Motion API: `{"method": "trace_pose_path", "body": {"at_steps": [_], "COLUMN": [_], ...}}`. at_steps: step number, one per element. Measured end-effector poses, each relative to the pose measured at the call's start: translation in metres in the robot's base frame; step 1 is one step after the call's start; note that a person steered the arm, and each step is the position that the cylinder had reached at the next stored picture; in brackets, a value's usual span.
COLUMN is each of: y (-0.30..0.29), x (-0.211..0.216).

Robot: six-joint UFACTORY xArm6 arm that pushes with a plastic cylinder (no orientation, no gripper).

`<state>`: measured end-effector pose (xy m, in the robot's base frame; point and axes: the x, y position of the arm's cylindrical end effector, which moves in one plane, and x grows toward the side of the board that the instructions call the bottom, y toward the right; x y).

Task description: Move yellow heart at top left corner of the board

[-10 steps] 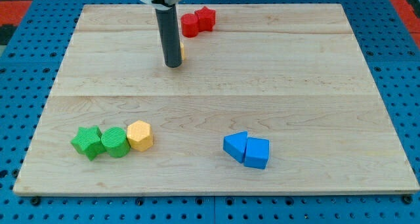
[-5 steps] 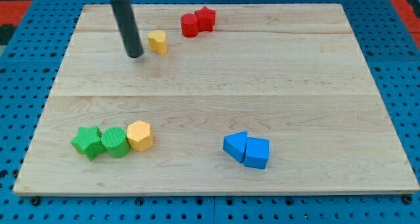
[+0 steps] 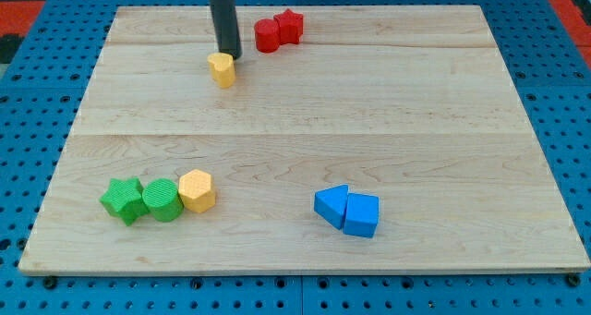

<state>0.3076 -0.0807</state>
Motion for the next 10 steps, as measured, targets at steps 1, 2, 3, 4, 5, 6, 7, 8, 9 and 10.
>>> {"method": "trace_pose_path", "body": {"at_steps": [1, 2, 3, 4, 5, 6, 7, 8, 9, 10], "y": [0.032, -0.034, -0.086, -0.079, -0.091, -0.112, -0.111, -0.126, -0.154, -0.127], "x": [0.019, 0.029, 0.027, 0.058, 0.057, 0.003, 0.018, 0.051, 0.045, -0.007]}}
